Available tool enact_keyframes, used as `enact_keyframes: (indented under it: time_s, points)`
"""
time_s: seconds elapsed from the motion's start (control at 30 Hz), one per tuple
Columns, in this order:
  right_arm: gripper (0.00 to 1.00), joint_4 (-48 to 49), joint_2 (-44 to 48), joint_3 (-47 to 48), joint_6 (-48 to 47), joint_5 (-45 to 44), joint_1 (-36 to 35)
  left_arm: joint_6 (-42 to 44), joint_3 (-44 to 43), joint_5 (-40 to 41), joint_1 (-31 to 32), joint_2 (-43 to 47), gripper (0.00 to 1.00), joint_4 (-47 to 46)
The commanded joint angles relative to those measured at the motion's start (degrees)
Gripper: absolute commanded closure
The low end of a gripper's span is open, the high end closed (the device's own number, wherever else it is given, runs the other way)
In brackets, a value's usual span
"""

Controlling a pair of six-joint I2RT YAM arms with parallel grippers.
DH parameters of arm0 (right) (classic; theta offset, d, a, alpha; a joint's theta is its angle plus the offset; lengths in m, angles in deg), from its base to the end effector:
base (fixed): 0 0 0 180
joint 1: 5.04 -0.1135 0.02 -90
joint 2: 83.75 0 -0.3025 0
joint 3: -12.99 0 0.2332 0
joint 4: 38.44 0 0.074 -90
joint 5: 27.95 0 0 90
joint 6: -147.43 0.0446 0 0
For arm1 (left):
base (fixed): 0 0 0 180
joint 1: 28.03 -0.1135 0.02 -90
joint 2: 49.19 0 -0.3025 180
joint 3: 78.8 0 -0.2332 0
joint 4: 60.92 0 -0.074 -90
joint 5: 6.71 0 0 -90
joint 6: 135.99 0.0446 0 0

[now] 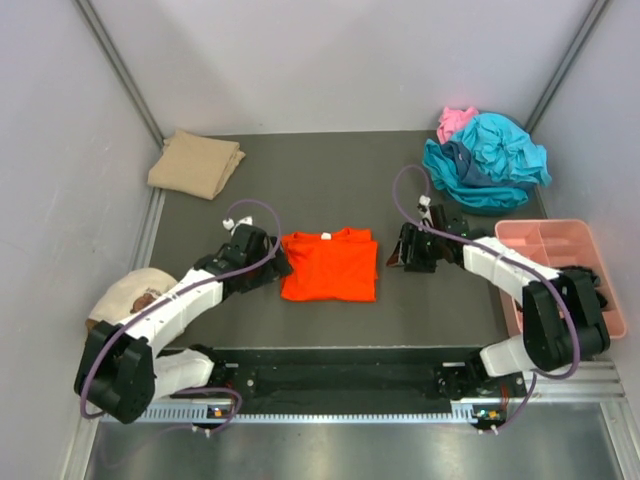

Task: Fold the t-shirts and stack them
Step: Smooth out wrinkles on the folded tshirt

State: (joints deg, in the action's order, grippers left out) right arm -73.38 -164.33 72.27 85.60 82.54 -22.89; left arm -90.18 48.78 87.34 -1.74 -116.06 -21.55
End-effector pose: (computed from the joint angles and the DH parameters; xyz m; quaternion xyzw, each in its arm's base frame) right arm 0.2352 0.0921 0.2310 0.0333 0.9425 0.2683 0.1965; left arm 0.1780 -0.0844 0.2379 -0.1586 0.9367 -0.1516 0.2728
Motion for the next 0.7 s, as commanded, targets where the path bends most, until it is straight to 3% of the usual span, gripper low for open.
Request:
enact_keyframes:
  time_s: [0.0, 0.2, 0.67]
  points:
    - [0.42, 9.13, -3.35, 3.78, 1.9, 1.48, -0.08, 2.43, -3.79, 3.33, -0.18, 1.05, 0.01, -4.94]
    - [0.43, 12.21, -8.54, 7.91, 2.42, 3.59, -0.08, 6.3, -6.6, 2.01, -0.27, -2.91, 0.02, -13.02]
    - [0.43, 12.91, -10.92, 8.97, 2.51, 4.73, -0.08, 7.71, -8.71, -3.7, -0.62, -16.43, 0.2, -24.03]
